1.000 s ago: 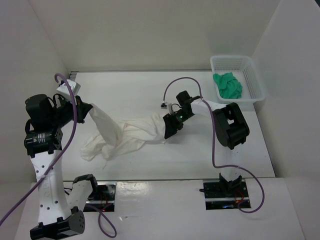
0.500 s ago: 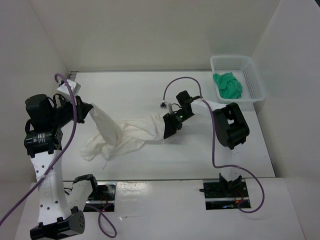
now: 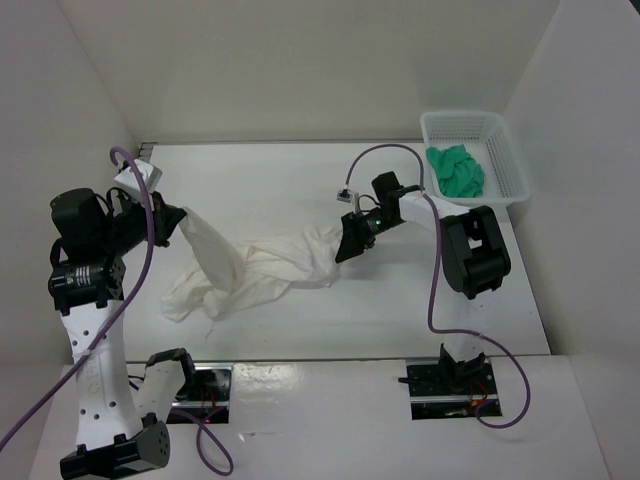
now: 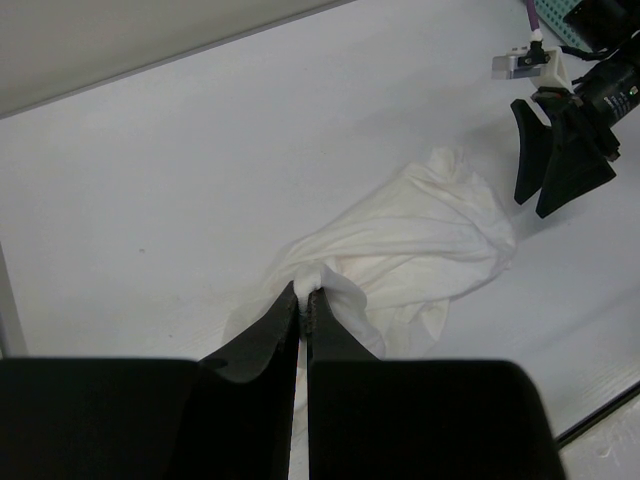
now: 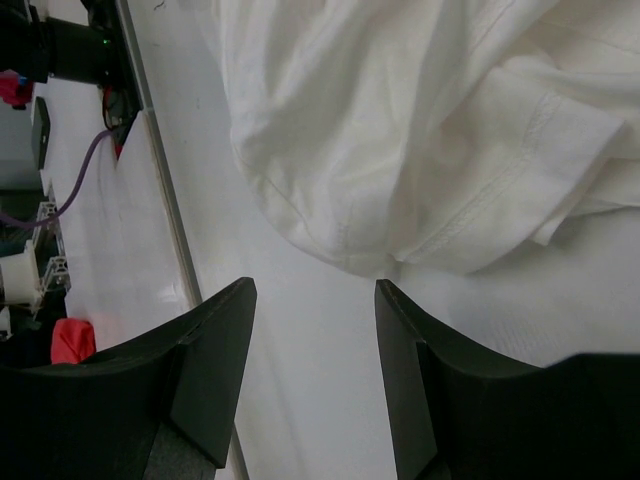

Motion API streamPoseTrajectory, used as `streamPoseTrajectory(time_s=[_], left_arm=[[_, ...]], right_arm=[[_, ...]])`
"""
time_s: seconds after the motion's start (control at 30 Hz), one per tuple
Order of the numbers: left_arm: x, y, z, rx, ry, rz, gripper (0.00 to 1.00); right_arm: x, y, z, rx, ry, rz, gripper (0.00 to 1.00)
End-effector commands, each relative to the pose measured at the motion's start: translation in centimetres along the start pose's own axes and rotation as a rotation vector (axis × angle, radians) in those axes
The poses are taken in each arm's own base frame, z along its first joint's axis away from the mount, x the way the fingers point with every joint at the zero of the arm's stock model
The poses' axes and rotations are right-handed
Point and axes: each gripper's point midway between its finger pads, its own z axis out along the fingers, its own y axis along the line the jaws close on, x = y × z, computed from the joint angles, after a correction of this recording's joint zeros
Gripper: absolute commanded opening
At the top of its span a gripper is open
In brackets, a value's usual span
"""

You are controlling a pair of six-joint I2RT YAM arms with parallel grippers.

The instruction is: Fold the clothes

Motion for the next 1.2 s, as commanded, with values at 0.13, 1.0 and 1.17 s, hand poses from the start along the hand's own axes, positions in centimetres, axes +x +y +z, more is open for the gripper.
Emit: streamPoseTrajectory(time_s=[0.13,1.0,1.17], left_arm=[[-1.6,-0.1,-0.3,0.01,-0.048,0.059,0.0],[-1.6,-0.1,-0.3,0.01,-0.048,0.059,0.0],[-1.4,-0.2,-0.4,0.012,-0.041,0.053,0.0]], right_arm=[[-1.8,1.8,-0.4,-0.053,-0.051,-0.065,0.59],[-0.2,-2.0,2.4,-0.015,0.008,-0.004,0.6],[0.1,-1.4,3.5,-0.049,0.028,-0.028,0.6]])
